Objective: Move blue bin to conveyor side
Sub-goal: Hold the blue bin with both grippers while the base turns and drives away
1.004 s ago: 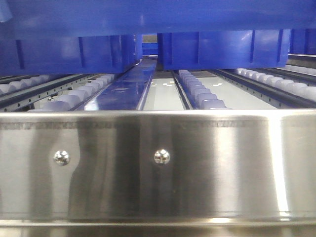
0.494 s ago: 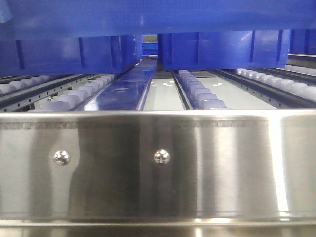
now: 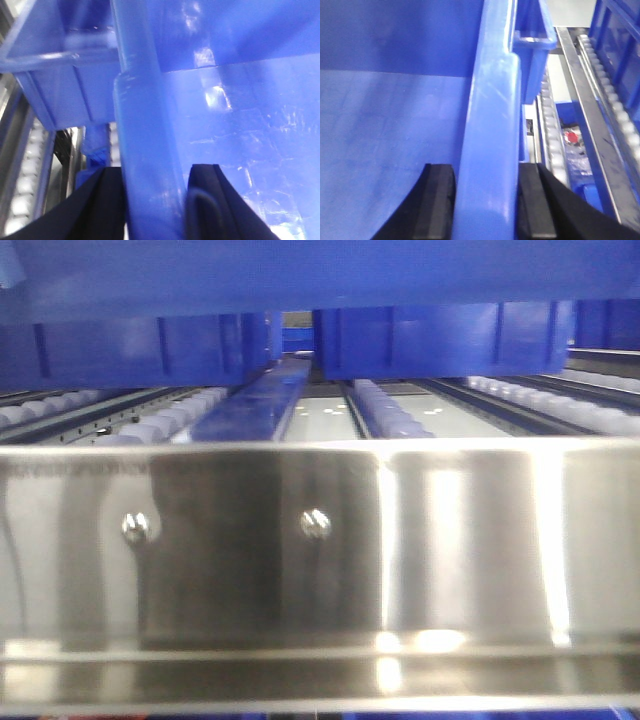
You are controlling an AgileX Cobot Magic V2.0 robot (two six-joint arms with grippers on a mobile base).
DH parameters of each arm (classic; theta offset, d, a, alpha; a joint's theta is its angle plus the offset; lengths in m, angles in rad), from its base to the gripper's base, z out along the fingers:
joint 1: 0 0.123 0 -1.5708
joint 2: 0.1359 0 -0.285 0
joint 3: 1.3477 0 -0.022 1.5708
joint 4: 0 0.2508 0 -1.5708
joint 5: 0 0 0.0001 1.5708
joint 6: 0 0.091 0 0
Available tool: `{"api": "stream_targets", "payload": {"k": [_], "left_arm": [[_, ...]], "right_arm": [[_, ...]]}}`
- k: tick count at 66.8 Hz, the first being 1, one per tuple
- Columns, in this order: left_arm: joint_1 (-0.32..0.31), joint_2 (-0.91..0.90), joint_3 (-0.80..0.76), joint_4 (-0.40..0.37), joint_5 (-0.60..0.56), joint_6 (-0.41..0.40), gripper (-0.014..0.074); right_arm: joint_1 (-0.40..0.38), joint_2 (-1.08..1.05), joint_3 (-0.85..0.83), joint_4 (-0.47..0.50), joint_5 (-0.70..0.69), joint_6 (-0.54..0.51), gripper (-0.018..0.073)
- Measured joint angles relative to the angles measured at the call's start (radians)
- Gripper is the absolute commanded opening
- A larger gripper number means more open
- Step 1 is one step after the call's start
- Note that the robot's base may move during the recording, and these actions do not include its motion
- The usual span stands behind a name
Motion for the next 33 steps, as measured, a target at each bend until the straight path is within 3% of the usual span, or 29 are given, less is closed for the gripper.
{"api": "stream_targets", "payload": {"k": [33], "left_arm": [[0.0,-0.008,0.002,-0.003,0.0,0.0,-0.0017]], "right_arm": [[0.0,0.0,0.002,0.008,0.07,0.004,-0.0078]]}}
